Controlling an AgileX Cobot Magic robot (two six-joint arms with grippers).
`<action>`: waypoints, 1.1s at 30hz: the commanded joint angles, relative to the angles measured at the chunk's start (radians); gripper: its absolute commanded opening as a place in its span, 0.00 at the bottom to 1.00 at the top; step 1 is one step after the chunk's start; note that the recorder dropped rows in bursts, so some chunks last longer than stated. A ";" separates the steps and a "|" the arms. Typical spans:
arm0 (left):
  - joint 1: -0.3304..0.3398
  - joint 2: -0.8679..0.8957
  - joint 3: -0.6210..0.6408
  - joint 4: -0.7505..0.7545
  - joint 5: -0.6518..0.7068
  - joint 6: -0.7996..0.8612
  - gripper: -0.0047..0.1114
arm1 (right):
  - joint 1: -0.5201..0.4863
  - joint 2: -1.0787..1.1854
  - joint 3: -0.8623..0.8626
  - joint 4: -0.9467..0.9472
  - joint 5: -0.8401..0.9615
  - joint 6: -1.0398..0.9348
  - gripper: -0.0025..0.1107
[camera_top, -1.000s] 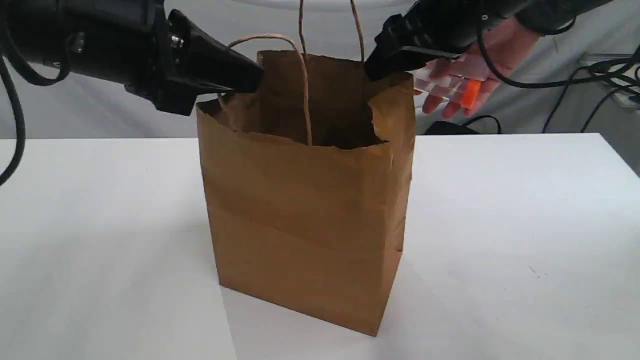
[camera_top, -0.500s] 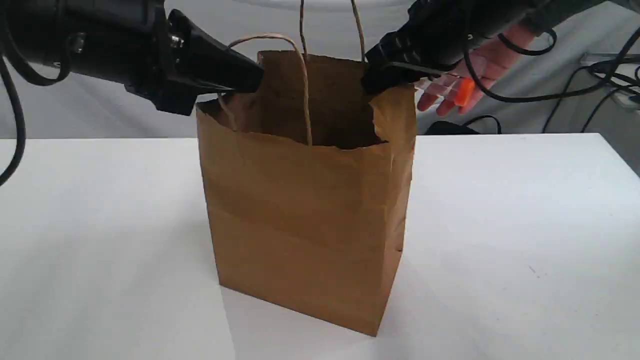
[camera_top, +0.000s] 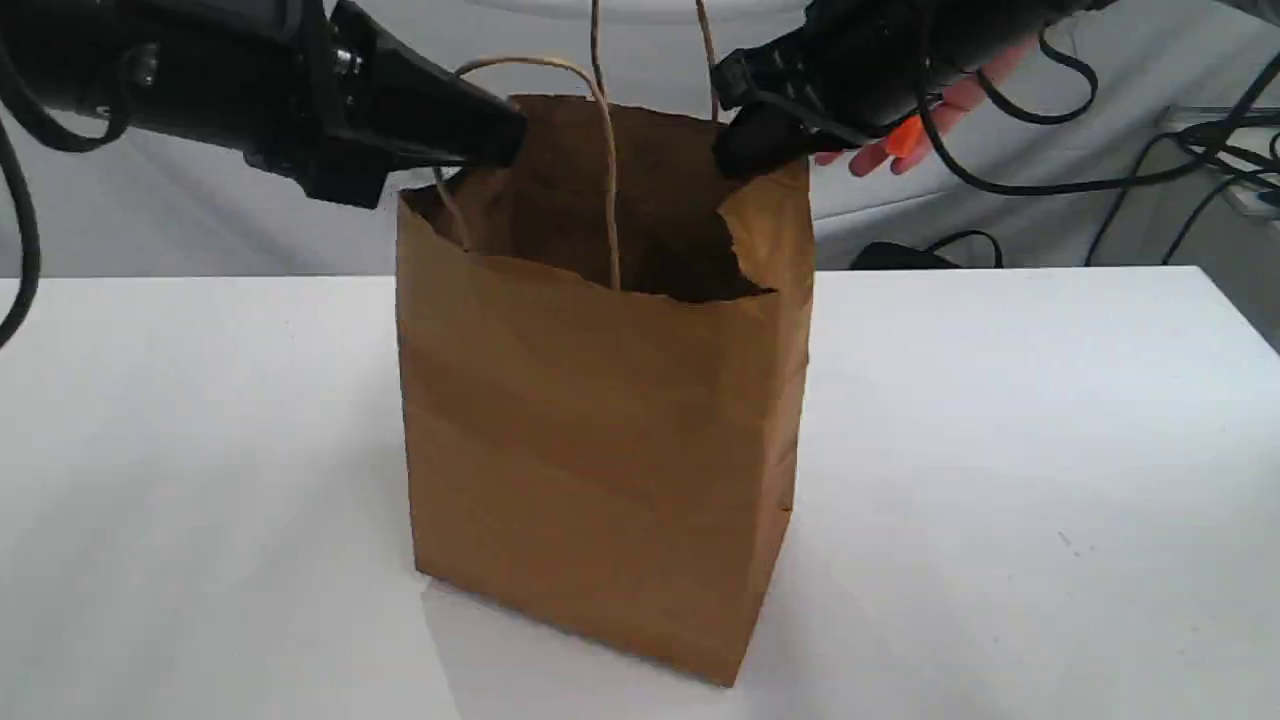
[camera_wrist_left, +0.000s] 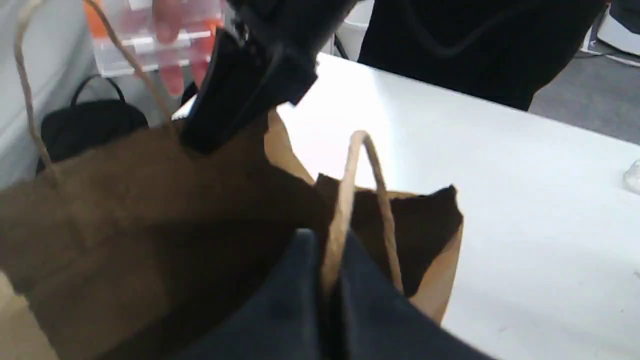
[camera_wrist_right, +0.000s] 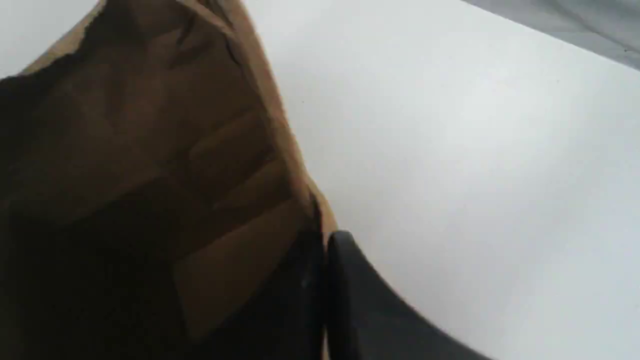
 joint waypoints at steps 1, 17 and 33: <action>-0.006 -0.032 -0.075 -0.026 0.047 -0.059 0.04 | -0.015 0.024 -0.008 0.073 0.028 0.050 0.02; -0.006 -0.036 -0.156 -0.033 0.066 -0.138 0.04 | -0.082 0.181 -0.008 0.461 0.189 0.046 0.02; -0.006 -0.036 -0.156 -0.033 0.056 -0.139 0.04 | -0.082 0.182 -0.008 0.479 0.189 0.018 0.02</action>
